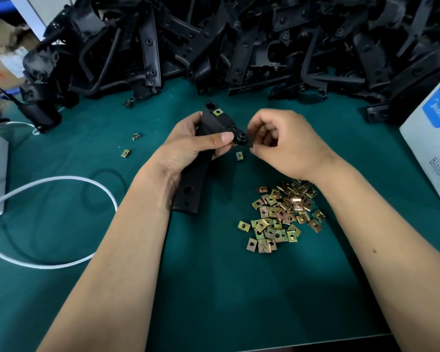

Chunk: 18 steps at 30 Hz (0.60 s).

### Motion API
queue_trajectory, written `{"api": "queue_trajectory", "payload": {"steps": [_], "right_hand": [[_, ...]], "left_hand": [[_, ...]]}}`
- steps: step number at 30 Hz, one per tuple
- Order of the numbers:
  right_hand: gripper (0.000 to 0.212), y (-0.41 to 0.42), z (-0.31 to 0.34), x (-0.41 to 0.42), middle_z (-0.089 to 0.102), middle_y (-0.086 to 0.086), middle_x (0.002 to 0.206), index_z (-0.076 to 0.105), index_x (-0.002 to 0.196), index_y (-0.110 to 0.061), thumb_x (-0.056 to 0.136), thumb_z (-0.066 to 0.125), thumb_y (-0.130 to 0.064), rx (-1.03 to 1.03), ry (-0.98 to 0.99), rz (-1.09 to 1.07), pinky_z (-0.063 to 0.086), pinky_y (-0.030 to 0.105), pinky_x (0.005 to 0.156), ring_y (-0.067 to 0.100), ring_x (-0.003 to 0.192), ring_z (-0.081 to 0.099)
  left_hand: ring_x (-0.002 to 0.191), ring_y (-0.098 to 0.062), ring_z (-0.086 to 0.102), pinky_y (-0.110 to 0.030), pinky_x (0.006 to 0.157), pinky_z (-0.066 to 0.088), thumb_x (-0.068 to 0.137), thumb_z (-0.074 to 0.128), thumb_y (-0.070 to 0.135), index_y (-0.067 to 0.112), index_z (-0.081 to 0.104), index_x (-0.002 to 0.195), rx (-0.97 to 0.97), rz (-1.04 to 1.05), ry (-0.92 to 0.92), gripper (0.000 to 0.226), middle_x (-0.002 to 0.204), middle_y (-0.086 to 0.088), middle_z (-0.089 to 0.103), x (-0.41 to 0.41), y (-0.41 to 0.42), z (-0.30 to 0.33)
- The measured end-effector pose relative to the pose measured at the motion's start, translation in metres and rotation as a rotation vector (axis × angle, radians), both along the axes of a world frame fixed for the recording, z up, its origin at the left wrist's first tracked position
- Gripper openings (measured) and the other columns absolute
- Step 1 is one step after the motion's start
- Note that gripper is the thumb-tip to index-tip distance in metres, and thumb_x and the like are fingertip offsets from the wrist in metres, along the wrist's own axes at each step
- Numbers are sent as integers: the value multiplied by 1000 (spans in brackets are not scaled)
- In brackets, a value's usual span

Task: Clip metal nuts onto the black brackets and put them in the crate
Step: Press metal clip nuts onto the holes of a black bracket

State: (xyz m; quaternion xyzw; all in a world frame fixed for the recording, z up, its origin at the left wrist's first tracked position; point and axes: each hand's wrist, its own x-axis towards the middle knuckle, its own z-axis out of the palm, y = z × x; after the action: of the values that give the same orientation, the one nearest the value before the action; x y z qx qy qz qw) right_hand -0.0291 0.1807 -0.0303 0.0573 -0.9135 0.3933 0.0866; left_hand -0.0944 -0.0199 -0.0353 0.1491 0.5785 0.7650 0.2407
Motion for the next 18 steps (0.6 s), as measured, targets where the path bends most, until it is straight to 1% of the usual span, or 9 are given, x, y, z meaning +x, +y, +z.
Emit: {"api": "queue_trajectory", "payload": {"steps": [1,2,4,6,8,10,12,15,18], "right_hand": [[21,0,-1,0,68,-3,78,69,101,-16,86,74,-2,1,8,-12,48,22,67,13,69,61],[19,0,-2,0,66,-5,77,68,102,-17,88,74,-6,39,14,-16,45,20,66,10,69,60],[11,-3,-2,0,61,-12,76,65,91,-24,91,75,-18,122,19,-1,37,14,63,0,69,56],[17,-7,-2,-1,55,-16,77,61,84,-29,92,76,-28,169,19,26,36,12,61,-5,69,54],[22,-12,-3,-2,50,-14,80,58,84,-28,89,79,-35,263,12,35,33,20,60,-1,68,49],[21,-14,-5,-3,47,-11,82,65,89,-20,88,79,-35,327,-6,32,34,30,64,4,70,46],[18,-15,-5,-3,47,-11,83,68,94,-18,89,79,-32,336,-3,26,35,32,68,13,73,49],[14,-14,-3,-1,55,-14,81,63,91,-21,91,77,-22,261,46,-25,38,29,68,15,78,57],[13,-11,-2,-1,66,-10,81,65,92,-20,93,73,-9,-4,11,-74,47,22,70,9,74,62]], "left_hand": [[60,-11,66,-18,57,52,77,80,-2,1,56,106,-3,2,1,38,75,-3,71,1,0,0],[60,-11,66,-18,57,53,75,81,0,3,57,104,-5,7,-3,37,75,-3,70,1,0,0],[59,-11,65,-19,58,53,73,79,4,7,59,99,-3,20,-24,33,73,-2,69,2,0,1],[59,-10,65,-18,57,53,76,77,4,7,59,98,5,33,-39,28,72,-3,68,1,0,2],[60,-9,65,-19,58,54,77,76,4,9,60,96,8,52,-50,26,74,-2,69,1,-1,3],[60,-9,65,-18,58,54,77,76,5,9,60,96,8,55,-52,25,74,-2,69,1,-1,3],[58,-9,65,-18,56,52,77,76,5,7,59,97,10,39,-49,26,71,-2,68,2,-1,4],[57,-9,64,-17,54,51,76,75,7,6,57,101,9,7,-38,31,68,-2,68,2,-2,4],[56,-10,61,-18,55,50,79,77,4,7,58,99,-23,-17,-1,28,70,-4,68,0,-3,3]]}}
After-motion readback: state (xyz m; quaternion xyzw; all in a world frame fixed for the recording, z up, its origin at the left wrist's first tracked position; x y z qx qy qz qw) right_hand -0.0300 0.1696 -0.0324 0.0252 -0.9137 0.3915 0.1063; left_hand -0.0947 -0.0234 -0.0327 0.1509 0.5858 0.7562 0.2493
